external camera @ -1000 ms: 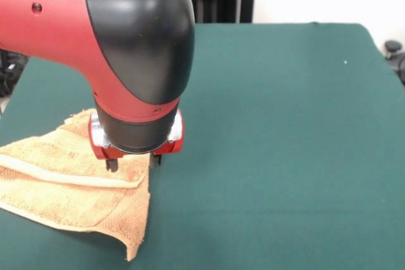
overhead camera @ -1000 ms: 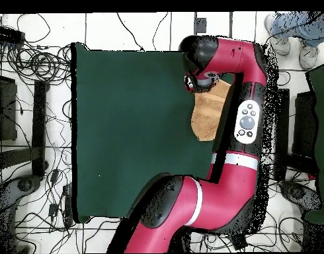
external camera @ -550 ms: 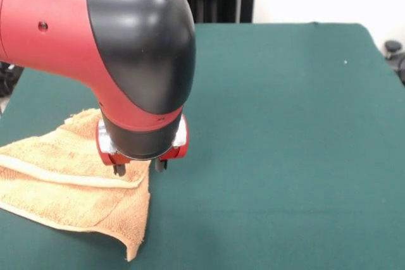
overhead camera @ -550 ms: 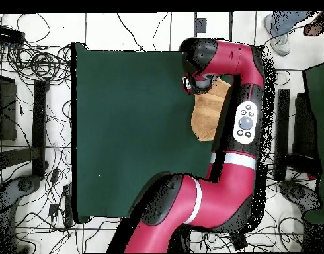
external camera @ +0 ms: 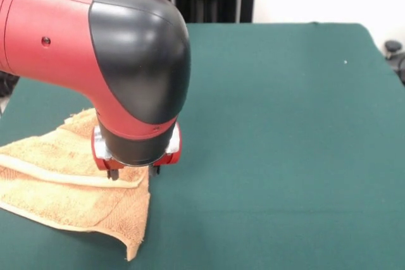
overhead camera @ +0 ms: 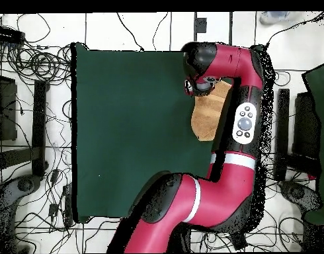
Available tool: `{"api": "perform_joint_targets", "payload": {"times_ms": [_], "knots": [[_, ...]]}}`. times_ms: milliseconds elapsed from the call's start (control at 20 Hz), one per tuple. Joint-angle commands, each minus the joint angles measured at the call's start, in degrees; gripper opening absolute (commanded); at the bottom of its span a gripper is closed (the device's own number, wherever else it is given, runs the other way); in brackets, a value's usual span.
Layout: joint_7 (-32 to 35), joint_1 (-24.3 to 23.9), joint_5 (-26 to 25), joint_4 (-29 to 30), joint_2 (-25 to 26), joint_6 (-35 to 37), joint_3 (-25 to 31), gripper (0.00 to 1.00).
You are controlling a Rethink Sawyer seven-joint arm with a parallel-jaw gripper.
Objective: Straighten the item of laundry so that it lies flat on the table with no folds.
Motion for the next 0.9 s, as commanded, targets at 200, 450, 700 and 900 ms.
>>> {"api": "perform_joint_targets", "payload": {"times_ms": [200,450,700,900], "knots": [[16.35,1.91,-0.15,2.74,1.69,-5.34,-0.12,1.00],[16.88,1.28,1.13,3.49,2.98,-7.72,0.38,1.00],[18.09,0.60,3.09,5.25,3.64,-9.79,0.80,1.00],[18.68,0.41,4.66,6.76,3.31,-11.24,0.76,1.00]]}}
